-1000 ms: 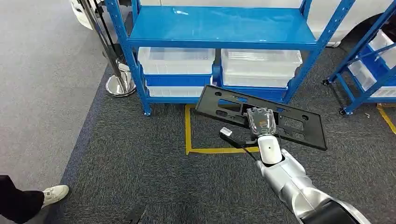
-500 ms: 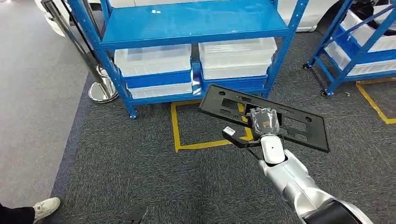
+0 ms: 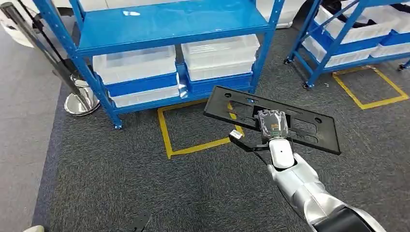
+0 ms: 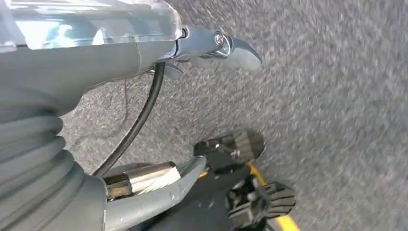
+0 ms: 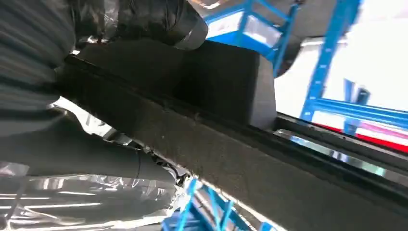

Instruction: Take the parts from the cabinet and place them on the table.

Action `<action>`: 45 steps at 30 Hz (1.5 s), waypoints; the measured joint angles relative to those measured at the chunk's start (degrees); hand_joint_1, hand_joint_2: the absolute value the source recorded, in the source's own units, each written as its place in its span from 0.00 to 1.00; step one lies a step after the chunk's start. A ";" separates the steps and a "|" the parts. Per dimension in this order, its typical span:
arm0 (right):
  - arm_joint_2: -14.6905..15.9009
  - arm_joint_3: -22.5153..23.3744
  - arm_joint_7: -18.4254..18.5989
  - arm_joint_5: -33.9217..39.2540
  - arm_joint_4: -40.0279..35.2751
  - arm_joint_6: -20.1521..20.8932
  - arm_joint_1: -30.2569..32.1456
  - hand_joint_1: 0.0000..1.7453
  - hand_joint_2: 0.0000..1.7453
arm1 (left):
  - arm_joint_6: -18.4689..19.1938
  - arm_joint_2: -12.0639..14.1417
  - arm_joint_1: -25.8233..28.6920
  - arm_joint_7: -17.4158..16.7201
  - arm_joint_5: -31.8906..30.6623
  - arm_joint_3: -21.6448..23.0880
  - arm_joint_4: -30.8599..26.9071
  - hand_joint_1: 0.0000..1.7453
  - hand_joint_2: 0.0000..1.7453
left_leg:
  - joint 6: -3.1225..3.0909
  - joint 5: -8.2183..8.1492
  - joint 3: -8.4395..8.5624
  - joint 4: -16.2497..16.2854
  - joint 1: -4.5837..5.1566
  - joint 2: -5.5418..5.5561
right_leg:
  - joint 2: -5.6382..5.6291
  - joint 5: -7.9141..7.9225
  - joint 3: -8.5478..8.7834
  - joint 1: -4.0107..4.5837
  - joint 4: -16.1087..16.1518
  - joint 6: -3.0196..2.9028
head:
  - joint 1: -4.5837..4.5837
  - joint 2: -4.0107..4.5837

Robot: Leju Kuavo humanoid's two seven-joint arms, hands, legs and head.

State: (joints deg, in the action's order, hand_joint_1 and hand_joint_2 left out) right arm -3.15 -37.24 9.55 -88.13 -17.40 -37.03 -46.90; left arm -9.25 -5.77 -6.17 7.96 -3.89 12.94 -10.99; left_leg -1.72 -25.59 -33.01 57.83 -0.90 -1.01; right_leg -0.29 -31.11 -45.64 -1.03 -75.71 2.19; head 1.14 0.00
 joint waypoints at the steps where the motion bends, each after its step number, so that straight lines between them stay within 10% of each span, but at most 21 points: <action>1: 0.02 0.04 0.00 -0.17 0.02 0.07 0.01 1.00 1.00 | 0.00 0.00 0.00 -0.02 -0.04 0.00 0.00 0.00 1.00 | 0.01 0.00 -0.15 0.14 0.00 -0.69 | 0.03 0.10 -0.35 -0.10 -1.21 0.11 | 0.02 0.00; 4: 0.02 0.28 0.17 -0.39 0.00 0.15 -0.45 1.00 1.00 | 0.04 -0.07 -0.23 -0.17 -0.31 0.00 -0.02 0.00 1.00 | 0.39 -0.29 -0.21 0.63 -0.01 -2.75 | 1.48 5.63 6.66 -0.21 10.11 -0.03 | 0.00 0.00; 6: -0.02 0.55 0.15 -0.61 -0.04 0.15 -1.33 1.00 1.00 | 0.04 -0.04 -0.58 -0.20 -0.39 -0.04 -0.02 0.00 1.00 | 1.00 -0.61 -0.44 1.00 0.68 -3.78 | 4.66 5.85 9.12 0.85 15.33 -1.01 | 0.02 0.00; 10: 0.24 0.96 0.11 -1.18 -0.26 0.22 -1.70 1.00 1.00 | 0.09 -0.15 -1.07 -0.37 -0.55 -0.11 -0.04 0.00 1.00 | 2.11 -0.68 0.01 0.85 0.73 -5.76 | 1.81 6.47 8.64 0.62 15.78 -2.74 | 0.11 0.00; 13: 0.11 1.44 0.11 -1.31 -0.33 0.24 -2.36 1.00 1.00 | 0.11 -0.17 -1.26 -0.26 -0.74 -0.24 -0.09 0.00 1.00 | 2.66 -5.88 -2.91 7.80 0.22 -0.38 | 0.26 7.04 8.54 0.27 16.08 -3.81 | 0.22 0.00; 16: -0.15 1.53 0.00 -1.49 -0.33 0.90 -2.55 1.00 1.00 | 0.09 -0.17 -1.23 -0.02 -0.37 -0.50 -0.09 0.00 1.00 | 2.73 -9.83 -8.09 19.45 0.26 0.62 | -2.02 7.15 8.43 0.59 15.96 -3.97 | 0.18 0.00; 20: -0.30 1.62 0.00 -1.49 -0.35 1.14 -3.04 1.00 1.00 | 0.04 -0.22 -1.38 0.02 -0.26 -0.81 -0.09 0.00 1.00 | 1.56 -0.73 -1.55 4.76 0.29 2.85 | -4.96 7.14 8.45 0.79 15.36 -3.95 | 0.18 0.00; 21: -0.48 1.64 0.00 -1.51 -0.33 1.14 -3.29 1.00 1.00 | 0.02 -0.13 -1.40 0.02 -0.22 -0.98 -0.09 0.00 1.00 | 1.12 -1.34 -0.45 2.81 0.04 5.82 | -5.48 7.27 8.13 0.80 15.36 -3.70 | 0.02 0.00; 25: -0.92 1.70 0.07 -1.51 -0.33 1.01 -3.50 1.00 1.00 | -0.26 -0.22 -1.32 0.33 0.09 -1.77 -0.11 0.00 1.00 | 0.94 -0.86 0.12 0.68 0.31 3.84 | -8.47 8.51 7.19 0.19 16.13 -1.80 | 0.28 0.00; 26: -0.90 1.70 0.22 -1.51 -0.33 1.07 -3.45 1.00 1.00 | -0.24 -0.39 -1.30 0.39 0.00 -1.77 -0.09 0.00 1.00 | 0.71 -0.24 0.49 -0.38 -0.60 2.94 | -7.93 8.14 7.00 0.19 15.78 -1.86 | 0.26 0.00; 28: -1.29 1.70 0.63 -1.51 -0.35 1.14 -3.92 1.00 1.00 | -0.17 -0.28 -1.12 0.55 -0.07 -1.90 -0.09 0.00 1.00 | 0.17 0.18 0.70 -1.01 -0.26 1.56 | -1.93 4.52 4.61 0.69 10.82 -1.46 | -0.24 0.00; 31: -1.68 1.68 0.94 -1.51 -0.50 1.22 -3.59 1.00 1.00 | -0.09 -0.26 -0.59 0.68 -0.15 -2.16 -0.09 0.00 1.00 | 0.18 0.08 0.54 -0.86 -0.15 -0.81 | 0.04 0.33 -0.35 -0.08 -0.51 -0.57 | -0.28 0.00; 34: -1.81 1.68 0.94 -1.51 -0.57 1.29 -3.41 1.00 1.00 | 0.18 -0.28 -0.60 0.68 0.05 -2.45 -0.11 0.00 1.00 | 0.70 -0.27 0.58 -0.44 -0.30 -2.63 | 0.94 5.21 4.43 -0.81 7.60 -0.05 | -0.31 0.00; 35: -1.92 1.70 1.09 -1.51 -0.85 1.44 -3.50 1.00 1.00 | 0.22 -0.28 -0.68 0.50 0.29 -2.71 -0.09 0.00 1.00 | 0.97 -0.58 0.62 -0.14 -0.35 -3.21 | 2.21 7.21 7.43 -0.83 12.82 0.00 | -0.28 0.00; 36: -2.01 1.70 1.31 -1.51 -1.05 1.57 -3.65 1.00 1.00 | 0.31 -0.26 -0.76 0.28 0.33 -3.00 -0.09 0.00 1.00 | 1.44 -0.89 0.54 0.15 -0.16 -3.65 | 4.97 6.02 8.60 -0.22 15.54 -0.22 | -0.33 0.00; 40: -2.32 1.70 1.42 -1.51 -1.42 2.21 -3.81 1.00 1.00 | 0.59 -0.26 -0.80 -0.52 -0.89 -3.32 -0.09 0.00 1.00 | 2.72 -1.27 0.84 0.22 0.18 -5.86 | 2.13 6.51 8.00 0.30 15.38 -1.99 | -0.13 0.00; 41: -2.32 1.70 1.46 -1.51 -1.49 2.27 -3.80 1.00 1.00 | 0.57 -0.40 -0.85 -0.90 -1.14 -3.32 -0.11 0.00 1.00 | 3.27 -1.84 0.65 0.49 -0.14 -5.39 | 1.49 6.82 8.23 -0.09 15.75 -2.60 | -0.09 0.00; 42: -2.29 1.68 1.53 -1.51 -1.66 2.27 -3.82 1.00 1.00 | 0.35 -0.39 -0.85 -1.09 -1.38 -3.32 -0.11 0.00 1.00 | 3.35 -3.21 0.28 1.84 -0.32 -2.65 | 0.97 6.88 8.22 -0.12 15.82 -2.83 | -0.13 0.00; 45: -2.36 1.70 1.70 -1.49 -1.88 2.16 -3.74 1.00 1.00 | 0.13 -0.44 -0.33 -1.62 -1.42 -3.32 -0.09 0.00 1.00 | 3.17 -9.82 -5.50 15.03 -0.24 0.53 | -0.89 6.94 8.16 0.13 15.79 -3.47 | -0.07 0.00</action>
State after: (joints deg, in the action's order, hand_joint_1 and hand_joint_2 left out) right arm -5.51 -35.54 11.26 -89.61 -19.28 -34.86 -50.64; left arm -9.11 -6.21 -6.50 6.34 -5.31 9.62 -11.08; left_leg 1.45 -35.40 -38.51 72.86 -1.15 -0.47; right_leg -1.18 -24.17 -37.48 -0.90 -59.92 -1.28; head 1.07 0.00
